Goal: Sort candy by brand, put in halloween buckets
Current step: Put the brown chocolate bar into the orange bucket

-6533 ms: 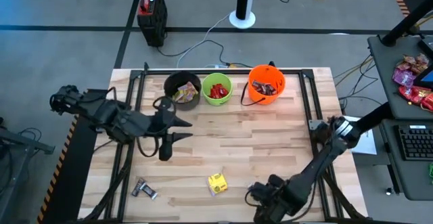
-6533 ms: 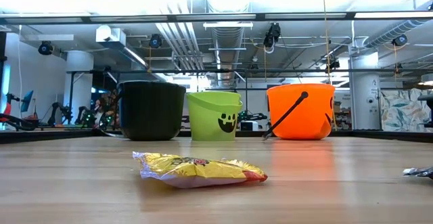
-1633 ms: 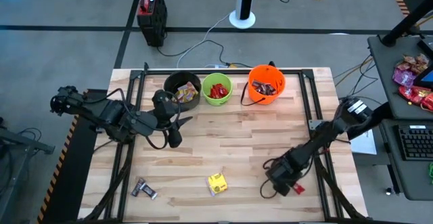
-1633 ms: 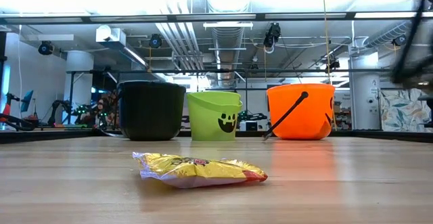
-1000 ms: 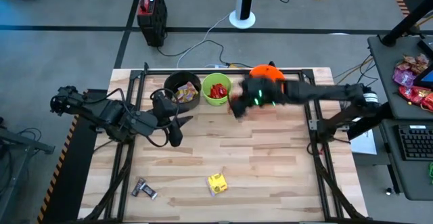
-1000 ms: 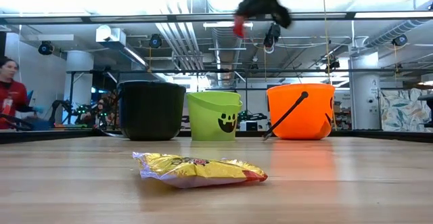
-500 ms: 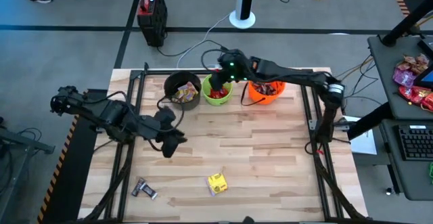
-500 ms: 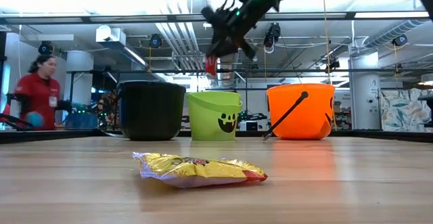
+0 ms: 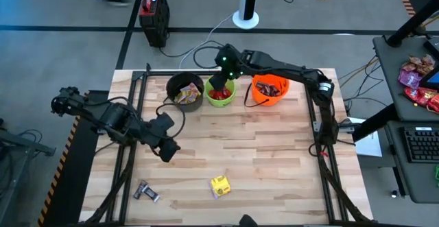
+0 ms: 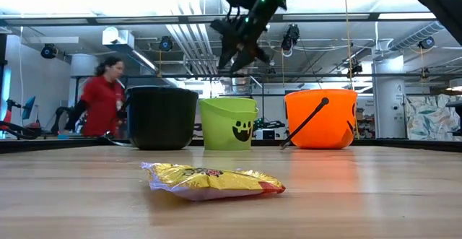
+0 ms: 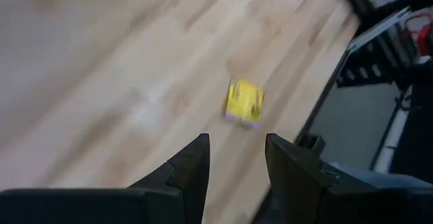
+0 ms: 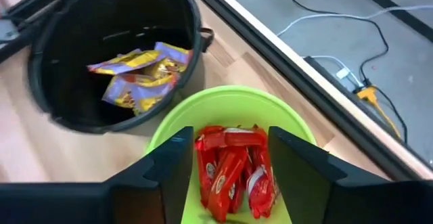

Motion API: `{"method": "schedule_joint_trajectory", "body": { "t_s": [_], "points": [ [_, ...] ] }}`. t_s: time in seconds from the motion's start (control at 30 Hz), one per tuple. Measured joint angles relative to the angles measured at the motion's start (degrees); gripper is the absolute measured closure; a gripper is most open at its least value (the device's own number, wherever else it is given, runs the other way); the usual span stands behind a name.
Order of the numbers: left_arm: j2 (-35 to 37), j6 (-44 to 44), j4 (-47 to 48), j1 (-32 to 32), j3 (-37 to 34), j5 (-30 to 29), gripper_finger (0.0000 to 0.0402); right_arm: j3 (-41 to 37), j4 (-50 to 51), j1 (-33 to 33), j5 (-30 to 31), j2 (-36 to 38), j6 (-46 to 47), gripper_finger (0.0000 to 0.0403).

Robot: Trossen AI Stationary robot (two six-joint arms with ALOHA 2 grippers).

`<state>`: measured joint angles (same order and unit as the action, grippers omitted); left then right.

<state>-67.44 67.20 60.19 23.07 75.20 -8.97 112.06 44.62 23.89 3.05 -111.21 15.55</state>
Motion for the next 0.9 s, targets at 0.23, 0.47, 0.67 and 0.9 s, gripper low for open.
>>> {"method": "schedule_joint_trajectory", "body": {
  "t_s": [0.23, 0.47, 0.67, 0.9],
  "points": [
    [-2.07, 23.7, 7.05, 2.65, -0.1, 6.07, 0.0274, 3.89, 6.76, -1.85, -0.48, 3.75, -2.57, 0.0205],
    [-10.77, 40.47, 8.88, 11.18, -2.83, 10.96, 0.0274, 2.13, 7.0, -5.17, -0.39, 6.96, -2.62, 0.0204],
    [-17.16, 52.24, 1.04, 16.73, -10.43, 21.93, 0.0274, 1.18, 6.03, -7.62, -0.18, 6.99, -2.72, 0.0204],
    [-18.03, 67.19, -19.68, 23.43, -23.76, 21.78, 0.0288, -0.67, 5.67, -8.65, -0.09, 7.0, -2.71, 0.0204]
  ]
}}
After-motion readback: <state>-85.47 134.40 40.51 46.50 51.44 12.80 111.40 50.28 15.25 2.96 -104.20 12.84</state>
